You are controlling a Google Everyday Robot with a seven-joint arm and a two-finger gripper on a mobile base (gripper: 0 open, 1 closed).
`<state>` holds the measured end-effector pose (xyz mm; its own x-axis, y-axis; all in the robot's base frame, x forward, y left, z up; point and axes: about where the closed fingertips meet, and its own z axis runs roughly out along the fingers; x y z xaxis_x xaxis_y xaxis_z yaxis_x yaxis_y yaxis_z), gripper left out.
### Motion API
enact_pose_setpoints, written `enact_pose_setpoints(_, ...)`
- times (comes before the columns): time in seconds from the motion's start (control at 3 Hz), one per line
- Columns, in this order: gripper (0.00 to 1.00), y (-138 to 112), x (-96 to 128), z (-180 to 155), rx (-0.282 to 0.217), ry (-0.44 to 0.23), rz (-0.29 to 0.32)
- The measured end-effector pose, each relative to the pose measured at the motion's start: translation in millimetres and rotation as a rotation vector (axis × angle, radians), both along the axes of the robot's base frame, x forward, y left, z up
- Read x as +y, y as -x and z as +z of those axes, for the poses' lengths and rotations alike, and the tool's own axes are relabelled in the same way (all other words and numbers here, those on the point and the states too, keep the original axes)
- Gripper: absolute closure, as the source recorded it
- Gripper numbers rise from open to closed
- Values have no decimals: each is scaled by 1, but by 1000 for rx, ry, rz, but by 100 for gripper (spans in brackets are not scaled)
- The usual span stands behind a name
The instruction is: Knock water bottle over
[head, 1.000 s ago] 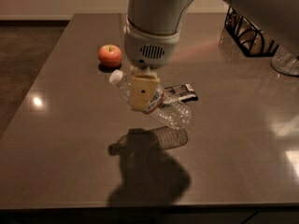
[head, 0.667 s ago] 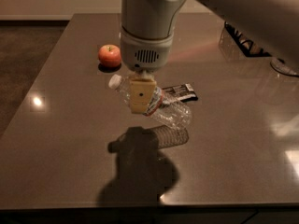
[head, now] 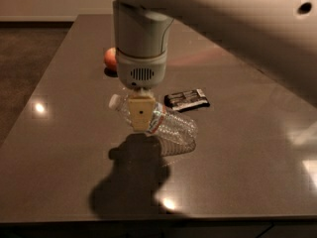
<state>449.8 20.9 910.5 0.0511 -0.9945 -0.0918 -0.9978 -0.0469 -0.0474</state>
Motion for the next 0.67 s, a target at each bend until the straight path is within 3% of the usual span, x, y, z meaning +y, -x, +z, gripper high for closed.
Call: enact_pose_setpoints(0.67, 13, 1, 13, -24, 30, 19, 18)
